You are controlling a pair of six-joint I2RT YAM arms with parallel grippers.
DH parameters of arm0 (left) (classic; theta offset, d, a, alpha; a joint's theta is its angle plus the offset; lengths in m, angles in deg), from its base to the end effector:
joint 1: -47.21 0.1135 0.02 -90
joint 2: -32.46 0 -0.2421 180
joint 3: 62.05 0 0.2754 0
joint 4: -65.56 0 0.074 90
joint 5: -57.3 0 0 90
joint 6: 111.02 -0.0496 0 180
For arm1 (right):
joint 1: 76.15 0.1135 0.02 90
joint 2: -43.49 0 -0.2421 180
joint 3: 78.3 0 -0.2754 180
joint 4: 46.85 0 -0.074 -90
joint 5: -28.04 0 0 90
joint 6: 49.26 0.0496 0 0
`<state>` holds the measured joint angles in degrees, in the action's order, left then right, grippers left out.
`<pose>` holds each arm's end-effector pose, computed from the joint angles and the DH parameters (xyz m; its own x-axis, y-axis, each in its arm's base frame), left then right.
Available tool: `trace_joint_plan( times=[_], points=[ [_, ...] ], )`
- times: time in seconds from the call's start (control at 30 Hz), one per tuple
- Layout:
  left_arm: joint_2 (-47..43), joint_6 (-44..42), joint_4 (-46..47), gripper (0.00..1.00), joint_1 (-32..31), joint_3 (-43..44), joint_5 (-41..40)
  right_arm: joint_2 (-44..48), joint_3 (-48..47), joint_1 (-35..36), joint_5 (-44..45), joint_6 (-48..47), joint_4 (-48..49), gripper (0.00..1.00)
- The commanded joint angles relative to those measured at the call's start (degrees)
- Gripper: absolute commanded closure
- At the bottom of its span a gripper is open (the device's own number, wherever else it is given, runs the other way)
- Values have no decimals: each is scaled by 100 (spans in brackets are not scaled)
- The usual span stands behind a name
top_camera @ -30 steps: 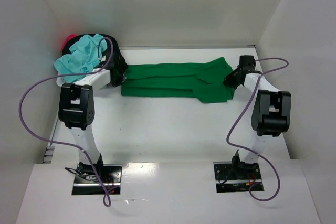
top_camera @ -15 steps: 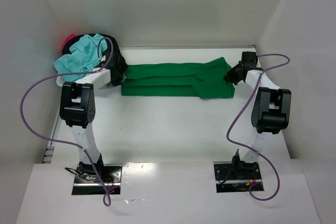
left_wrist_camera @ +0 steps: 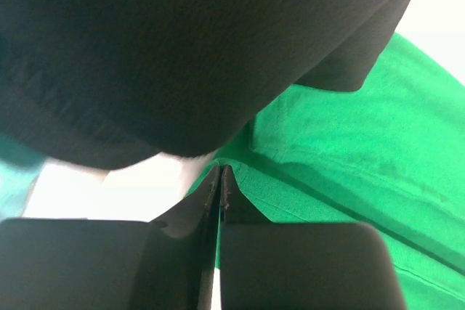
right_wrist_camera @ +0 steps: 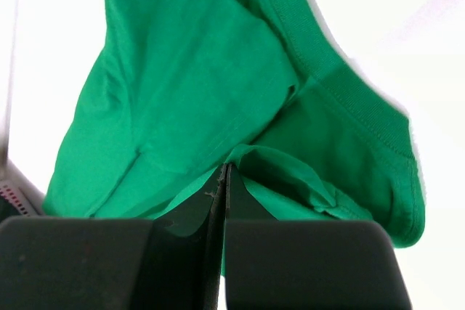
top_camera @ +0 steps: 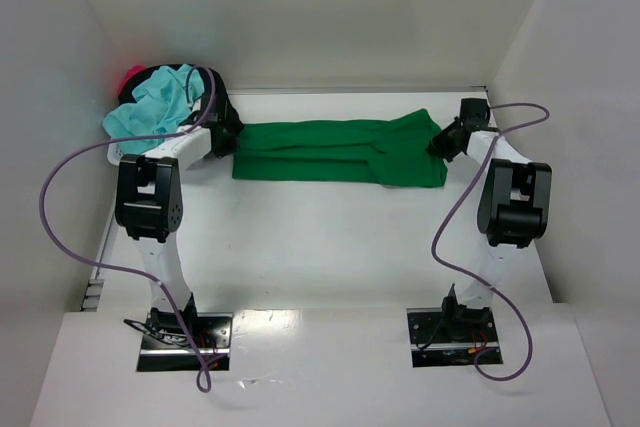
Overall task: Fold and stack the t-shirts
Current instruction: Fold the other side of the tshirt into a rectangle
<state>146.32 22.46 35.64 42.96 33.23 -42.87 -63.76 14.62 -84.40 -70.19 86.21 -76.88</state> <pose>0.4597 -0.0254 0.1552 -0.5119 -0.6411 -0.5718 -0.5457 0.7567 -0.3600 0.4257 -0.0545 0.1552 -0.4966 0.7849 -0.3705 0.5780 0.6175 0.5334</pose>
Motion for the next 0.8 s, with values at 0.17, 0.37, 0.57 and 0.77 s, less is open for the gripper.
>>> trace_joint_plan(
  times=[0.17,0.37,0.57,0.77],
  points=[
    [496,-156,170,96,56,484,182,-411,-249,-63,58,-144,312,100],
    [611,-156,100,83,56,625,130,-535,-451,-63,58,-258,313,94],
    [173,-208,205,45,56,380,164,-377,-504,-63,-65,-504,313,54],
    [-495,-463,784,23,56,2,1190,352,93,-63,-135,-671,365,22]
  ],
)
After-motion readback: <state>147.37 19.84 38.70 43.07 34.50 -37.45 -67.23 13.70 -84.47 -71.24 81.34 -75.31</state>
